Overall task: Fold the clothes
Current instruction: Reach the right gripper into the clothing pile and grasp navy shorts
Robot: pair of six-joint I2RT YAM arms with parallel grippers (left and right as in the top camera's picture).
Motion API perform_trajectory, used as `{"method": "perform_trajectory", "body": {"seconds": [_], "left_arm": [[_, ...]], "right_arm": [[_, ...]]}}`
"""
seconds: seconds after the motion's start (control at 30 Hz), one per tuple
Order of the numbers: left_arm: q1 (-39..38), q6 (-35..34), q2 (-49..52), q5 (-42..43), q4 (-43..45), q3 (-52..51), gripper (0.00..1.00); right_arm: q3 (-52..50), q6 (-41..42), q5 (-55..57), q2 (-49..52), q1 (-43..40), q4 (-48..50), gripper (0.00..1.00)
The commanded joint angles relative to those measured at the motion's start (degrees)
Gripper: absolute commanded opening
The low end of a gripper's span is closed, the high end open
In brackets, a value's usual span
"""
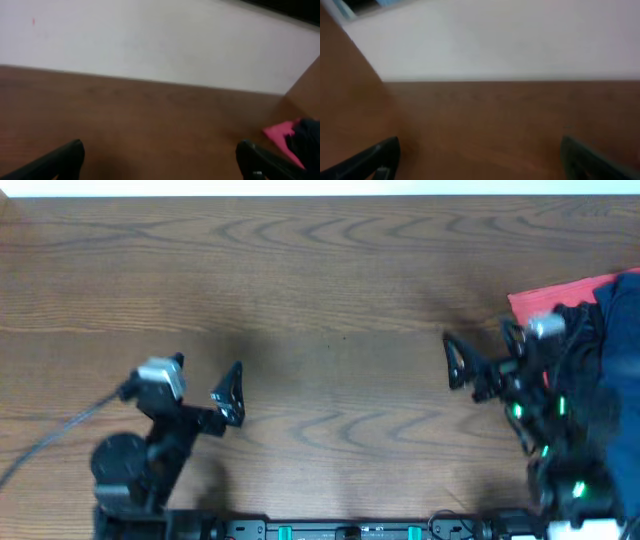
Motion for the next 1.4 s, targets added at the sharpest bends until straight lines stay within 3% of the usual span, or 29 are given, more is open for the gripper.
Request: {"method": "perform_trajectory", "body": {"seconds": [0.0, 0.13, 0.33, 0.57, 0.67, 0.73, 0.83, 1.07, 1.3, 1.37], "left_arm": [[-0.2, 4.3, 11.1, 0.0, -5.7, 11.3, 0.98], [-0.2, 5.6, 25.8, 0.0, -18.1, 25.8, 0.98], [-0.2, 5.7, 42.3, 0.1, -31.3, 39.0, 0.98], [-0.2, 4.9, 49.0, 4.4, -35.8, 39.5, 0.98], [-0.2, 4.9, 50.0, 4.4, -37.5, 39.5, 0.98], [-0.2, 4.9, 50.1, 4.4, -38.4, 39.5, 0.98], [-0.2, 4.9, 50.0, 4.4, -38.9, 39.5, 0.98], [-0.2, 4.9, 50.0, 4.4, -41.7, 39.5, 0.98], [-0.2, 4.9, 50.0, 4.4, -42.5, 39.5, 0.98], [-0.2, 4.9, 50.0, 4.4, -42.5, 39.5, 0.98]], "right_arm": [[12.7, -7.1, -3.8, 11.2, -0.5, -11.0, 0.99], [23.2, -10.1, -4.9, 21.5, -0.5, -25.5, 0.99], [25.5, -7.2, -6.7, 28.7, -0.7, -27.7, 0.99], [46.7, -0.5, 19.2, 45.0, -7.0, -46.9, 0.99], [58.3, 0.1, 23.6, 54.2, -12.2, -52.1, 0.99], [64.5, 0.1, 23.6, 59.8, -16.0, -52.6, 0.99], [71.7, 0.9, 24.1, 66.9, -21.2, -51.2, 0.89], [76.2, 2.2, 28.5, 77.5, -30.4, -45.9, 0.98], [76.2, 2.2, 34.6, 85.0, -35.0, -44.5, 0.84], [76.2, 2.2, 35.5, 86.7, -35.7, -44.8, 0.76]]}}
